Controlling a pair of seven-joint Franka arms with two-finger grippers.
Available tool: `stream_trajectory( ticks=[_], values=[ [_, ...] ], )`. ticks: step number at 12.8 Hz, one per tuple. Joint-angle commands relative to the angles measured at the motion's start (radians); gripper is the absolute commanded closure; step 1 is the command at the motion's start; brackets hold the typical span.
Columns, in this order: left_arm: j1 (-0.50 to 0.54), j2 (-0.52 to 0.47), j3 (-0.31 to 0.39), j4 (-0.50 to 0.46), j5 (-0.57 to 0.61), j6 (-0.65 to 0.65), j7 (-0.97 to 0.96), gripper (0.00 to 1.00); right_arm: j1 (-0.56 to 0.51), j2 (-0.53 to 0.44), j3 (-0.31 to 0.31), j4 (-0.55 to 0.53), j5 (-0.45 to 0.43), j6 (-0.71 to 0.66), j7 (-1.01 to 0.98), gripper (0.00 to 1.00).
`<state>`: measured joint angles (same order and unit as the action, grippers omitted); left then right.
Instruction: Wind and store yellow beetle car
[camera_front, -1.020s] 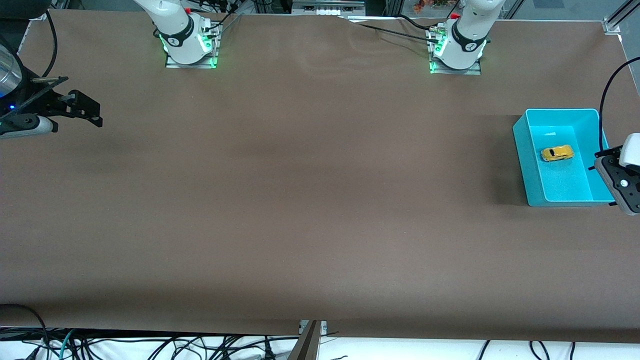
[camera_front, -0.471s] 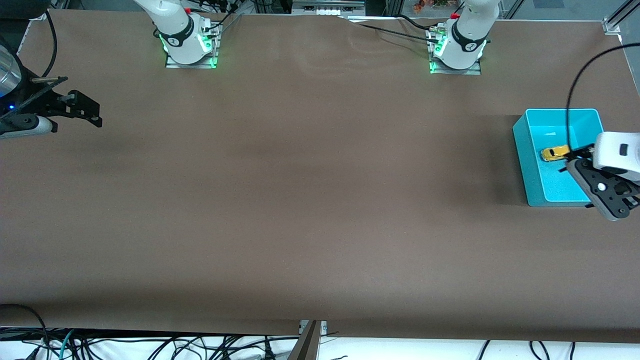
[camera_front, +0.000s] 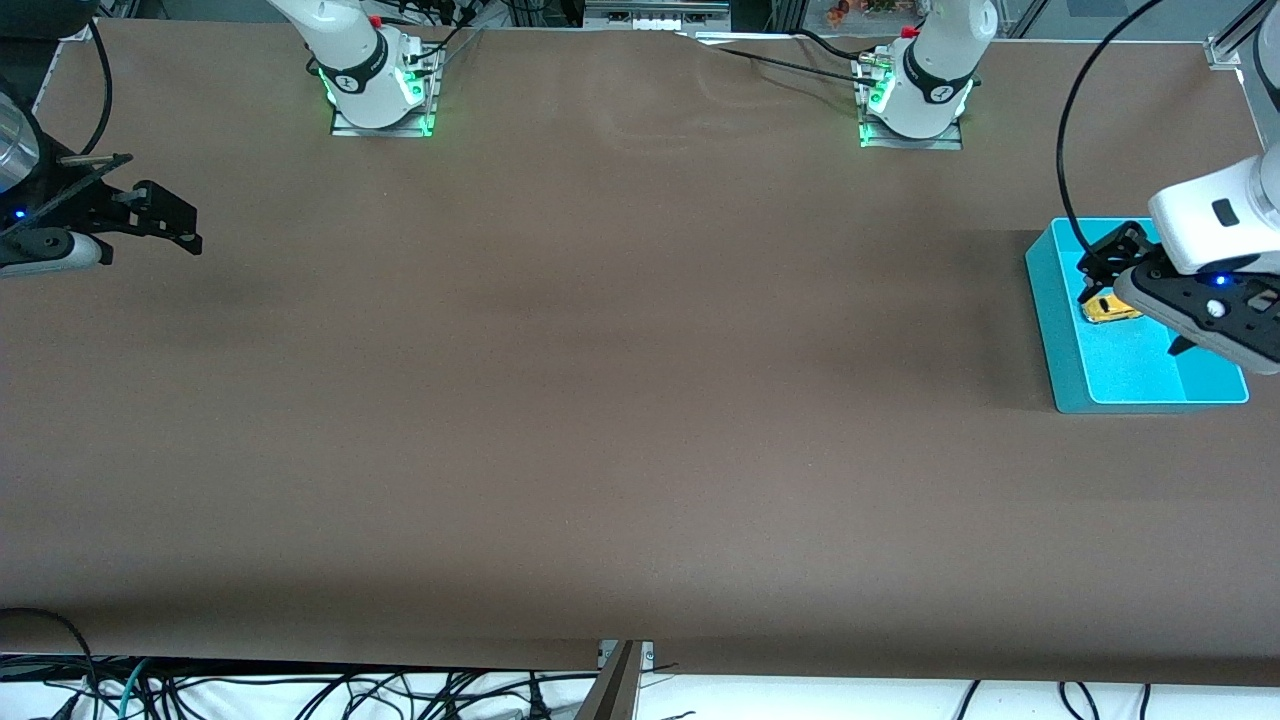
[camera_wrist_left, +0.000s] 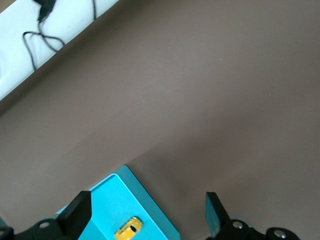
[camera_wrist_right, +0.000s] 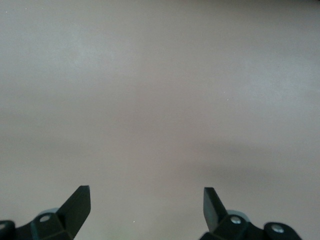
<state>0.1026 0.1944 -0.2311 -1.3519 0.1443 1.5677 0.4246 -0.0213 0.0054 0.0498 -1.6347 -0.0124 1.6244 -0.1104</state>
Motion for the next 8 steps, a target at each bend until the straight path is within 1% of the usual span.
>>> stream_trajectory(
  ticks=[1,2,4,7,8],
  values=[
    [-0.125,-0.129,0.133,-0.137,-0.108,0.034,-0.264,0.00,0.007,-0.004,-0.010,0.006,-0.004,-0.006,-0.002,0.00],
    [-0.142,-0.172,0.148,-0.194,-0.133,0.079,-0.323,0.00,0.007,-0.004,-0.010,0.007,-0.004,-0.006,-0.002,0.00],
    [-0.150,-0.231,0.162,-0.286,-0.137,0.124,-0.360,0.00,0.009,-0.005,-0.010,0.006,-0.006,-0.009,-0.002,0.00],
    [-0.150,-0.291,0.176,-0.384,-0.156,0.124,-0.414,0.00,0.009,-0.005,-0.010,0.007,-0.006,-0.009,-0.002,0.00],
    [-0.150,-0.294,0.180,-0.391,-0.157,0.124,-0.412,0.00,0.009,-0.007,-0.010,0.006,-0.006,-0.011,0.000,0.00]
  ],
)
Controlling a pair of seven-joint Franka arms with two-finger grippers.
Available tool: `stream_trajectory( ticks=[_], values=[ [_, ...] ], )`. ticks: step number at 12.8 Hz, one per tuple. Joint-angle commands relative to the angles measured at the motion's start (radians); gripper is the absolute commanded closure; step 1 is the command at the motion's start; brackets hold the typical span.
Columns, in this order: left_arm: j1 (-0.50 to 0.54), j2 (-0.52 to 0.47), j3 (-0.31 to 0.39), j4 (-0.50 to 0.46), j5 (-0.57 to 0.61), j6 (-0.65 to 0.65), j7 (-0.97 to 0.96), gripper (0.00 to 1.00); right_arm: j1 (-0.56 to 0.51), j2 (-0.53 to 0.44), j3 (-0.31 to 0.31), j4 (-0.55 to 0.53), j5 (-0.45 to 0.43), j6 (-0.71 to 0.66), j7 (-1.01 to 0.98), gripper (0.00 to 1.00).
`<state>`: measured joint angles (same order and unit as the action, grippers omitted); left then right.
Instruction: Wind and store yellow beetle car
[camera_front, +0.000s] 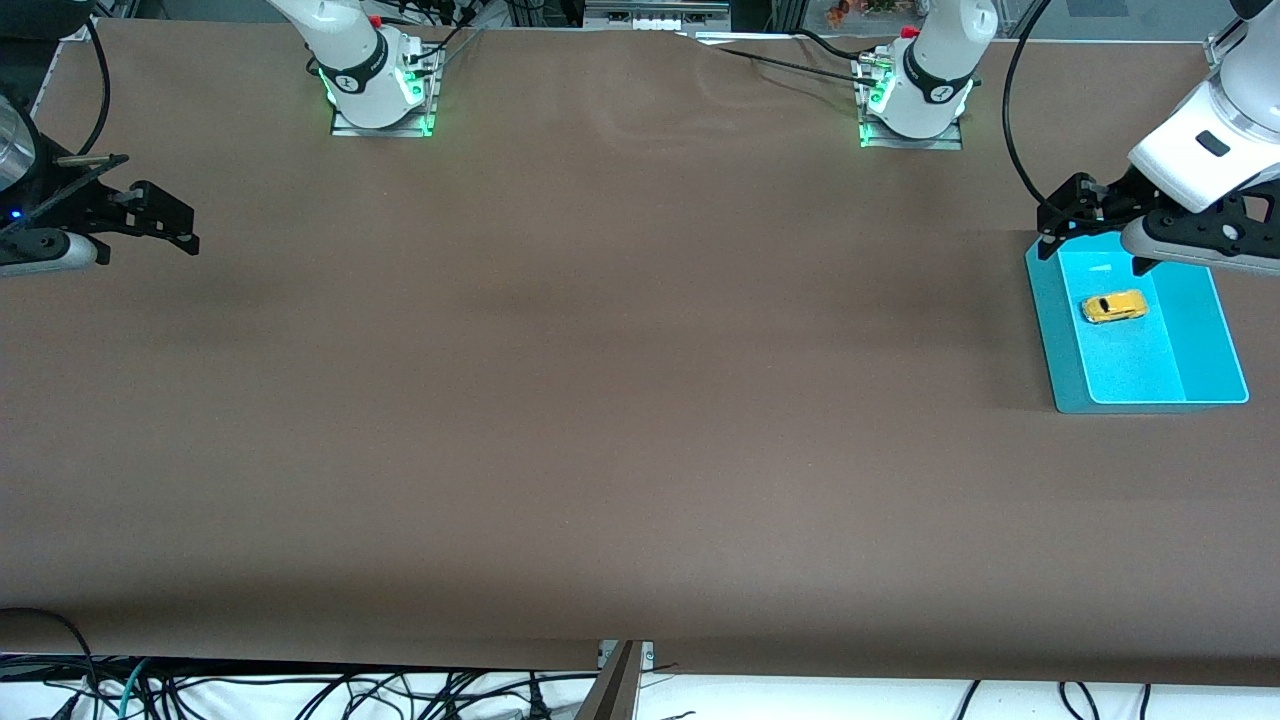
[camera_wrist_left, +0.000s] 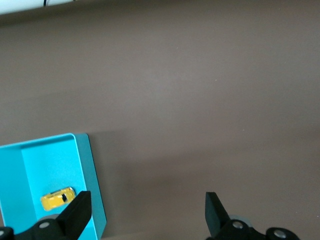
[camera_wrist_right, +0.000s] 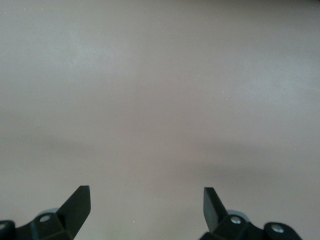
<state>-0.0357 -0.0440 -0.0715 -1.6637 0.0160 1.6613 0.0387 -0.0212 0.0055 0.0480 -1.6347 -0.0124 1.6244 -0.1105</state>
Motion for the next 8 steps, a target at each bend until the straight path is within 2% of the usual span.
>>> stream_trajectory(
  ticks=[1,8],
  values=[
    [-0.012,-0.056,0.025,-0.077,-0.028,0.026,-0.026,0.00,0.009,-0.007,-0.008,0.007,-0.004,-0.012,0.000,0.00],
    [-0.020,-0.045,0.032,-0.064,-0.027,0.003,-0.023,0.00,0.009,-0.005,-0.008,0.006,-0.003,-0.012,-0.003,0.00]
  ],
)
